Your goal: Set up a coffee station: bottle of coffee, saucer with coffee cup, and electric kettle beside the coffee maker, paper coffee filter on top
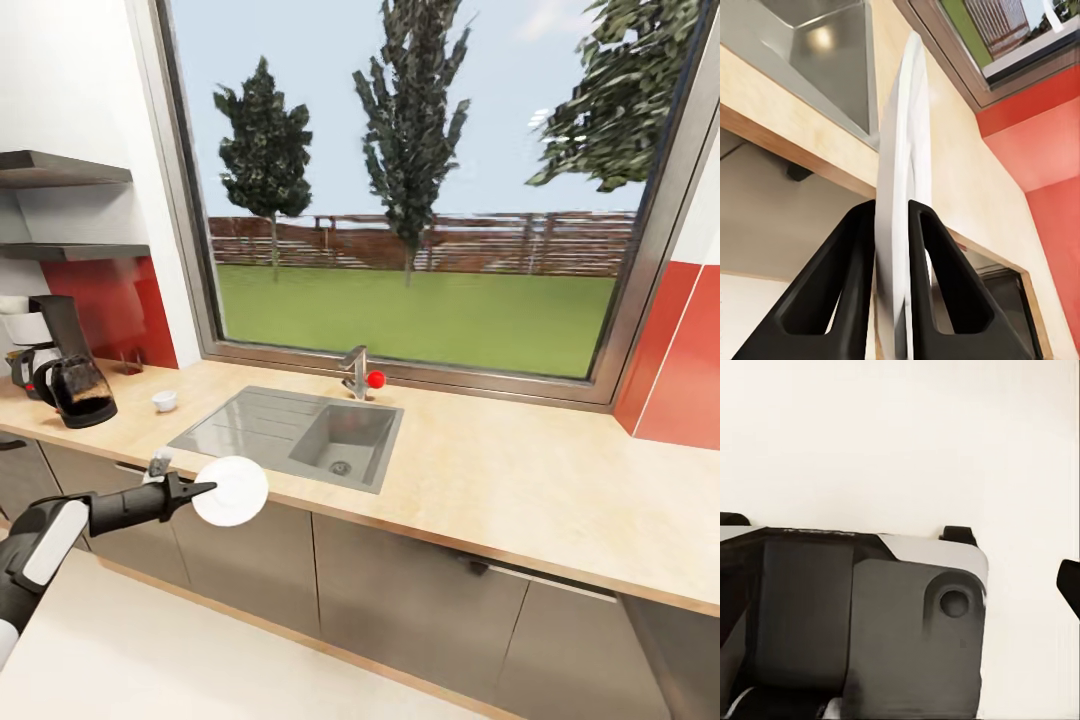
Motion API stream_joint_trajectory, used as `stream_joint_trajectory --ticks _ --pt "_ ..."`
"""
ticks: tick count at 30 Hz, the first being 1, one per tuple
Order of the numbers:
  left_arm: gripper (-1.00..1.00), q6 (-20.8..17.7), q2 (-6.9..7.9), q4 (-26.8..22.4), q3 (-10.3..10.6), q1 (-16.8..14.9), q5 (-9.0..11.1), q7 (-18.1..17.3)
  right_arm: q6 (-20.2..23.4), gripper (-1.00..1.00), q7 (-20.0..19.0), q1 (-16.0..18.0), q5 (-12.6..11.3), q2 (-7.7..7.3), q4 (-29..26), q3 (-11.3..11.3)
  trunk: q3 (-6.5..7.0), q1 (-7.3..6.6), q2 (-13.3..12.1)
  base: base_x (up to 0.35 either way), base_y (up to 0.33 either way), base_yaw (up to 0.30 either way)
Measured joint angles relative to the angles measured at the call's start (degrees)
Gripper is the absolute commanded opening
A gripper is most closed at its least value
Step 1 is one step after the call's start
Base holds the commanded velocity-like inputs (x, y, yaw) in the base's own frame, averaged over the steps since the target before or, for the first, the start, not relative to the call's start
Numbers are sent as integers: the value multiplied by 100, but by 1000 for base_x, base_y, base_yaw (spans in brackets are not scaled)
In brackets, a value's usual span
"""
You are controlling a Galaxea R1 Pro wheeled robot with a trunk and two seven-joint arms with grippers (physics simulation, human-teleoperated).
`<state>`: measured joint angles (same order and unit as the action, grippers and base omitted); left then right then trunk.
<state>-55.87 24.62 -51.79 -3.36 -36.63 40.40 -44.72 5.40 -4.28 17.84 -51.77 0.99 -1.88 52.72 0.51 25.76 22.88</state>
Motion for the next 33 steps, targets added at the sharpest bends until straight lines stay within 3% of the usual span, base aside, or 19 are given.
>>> stream_joint_trajectory --ticks 3,6,15,27,33 --pt "-100 3 45 1 0 2 -2 -13 -198 100 -117 -252 5 -154 40 -1 0 0 0 0 0 0" --pt "-100 22 112 16 1 41 -24 -24 -262 100 -148 -422 -6 -206 42 -1 0 0 0 0 0 0" --pt "-100 467 137 56 -87 198 -15 -112 -275 100 -142 -457 -56 -194 24 -15 1 0 0 0 0 0" --pt "-100 506 159 54 -106 202 -68 -224 -275 100 -130 -458 -64 -198 23 -28 1 0 0 0 0 0" --pt "-100 498 270 54 -113 202 -68 -221 -273 100 -111 -458 -29 -200 32 -18 1 0 0 0 0 0"
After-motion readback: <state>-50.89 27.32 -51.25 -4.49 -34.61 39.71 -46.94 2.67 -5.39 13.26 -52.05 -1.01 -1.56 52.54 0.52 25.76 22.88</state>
